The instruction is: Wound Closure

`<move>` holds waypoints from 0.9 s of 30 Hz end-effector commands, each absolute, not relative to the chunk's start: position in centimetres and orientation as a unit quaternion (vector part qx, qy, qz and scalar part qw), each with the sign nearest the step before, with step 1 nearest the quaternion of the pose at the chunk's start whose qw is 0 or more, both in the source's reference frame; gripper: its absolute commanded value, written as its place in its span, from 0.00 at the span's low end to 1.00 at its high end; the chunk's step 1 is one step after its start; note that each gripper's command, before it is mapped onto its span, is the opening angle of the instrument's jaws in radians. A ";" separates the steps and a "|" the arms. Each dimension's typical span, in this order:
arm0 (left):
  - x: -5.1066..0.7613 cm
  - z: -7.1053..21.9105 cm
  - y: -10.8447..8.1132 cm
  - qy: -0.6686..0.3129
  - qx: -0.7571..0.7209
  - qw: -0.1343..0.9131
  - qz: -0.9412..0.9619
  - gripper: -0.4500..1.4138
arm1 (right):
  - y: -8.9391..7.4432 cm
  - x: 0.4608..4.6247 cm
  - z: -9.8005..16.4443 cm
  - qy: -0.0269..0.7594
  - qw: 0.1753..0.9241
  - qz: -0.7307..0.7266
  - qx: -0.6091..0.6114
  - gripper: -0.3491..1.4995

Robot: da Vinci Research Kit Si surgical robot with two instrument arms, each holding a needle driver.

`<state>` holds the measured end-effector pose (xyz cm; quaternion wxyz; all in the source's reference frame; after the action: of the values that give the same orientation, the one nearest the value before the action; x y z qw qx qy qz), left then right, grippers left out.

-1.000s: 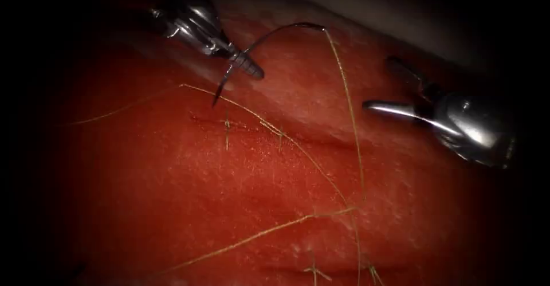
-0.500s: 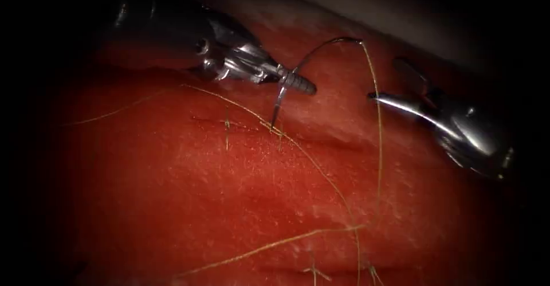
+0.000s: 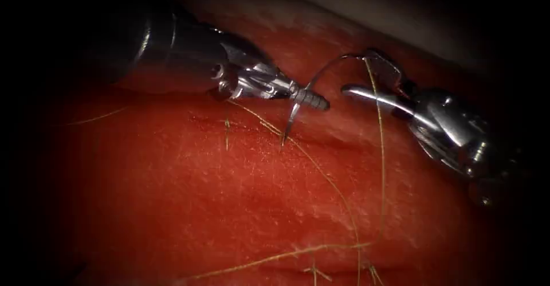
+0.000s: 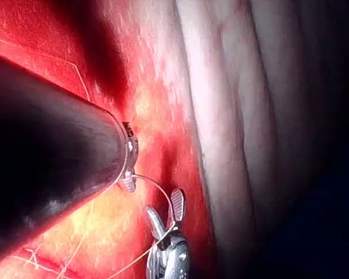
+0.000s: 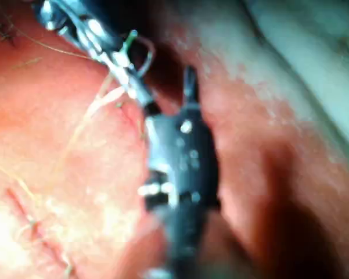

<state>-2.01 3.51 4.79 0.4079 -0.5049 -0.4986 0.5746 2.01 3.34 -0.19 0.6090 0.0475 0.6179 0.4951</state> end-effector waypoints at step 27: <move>-2.18 4.7 3.4 -0.541 -0.502 0.383 0.556 0.05 | 3.4 2.25 -0.1 0.637 0.586 0.499 0.050 0.00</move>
<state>-2.14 3.40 4.65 0.3824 -0.5024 -0.5408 0.5558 2.18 3.40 -0.17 0.5866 0.0497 0.6354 0.4997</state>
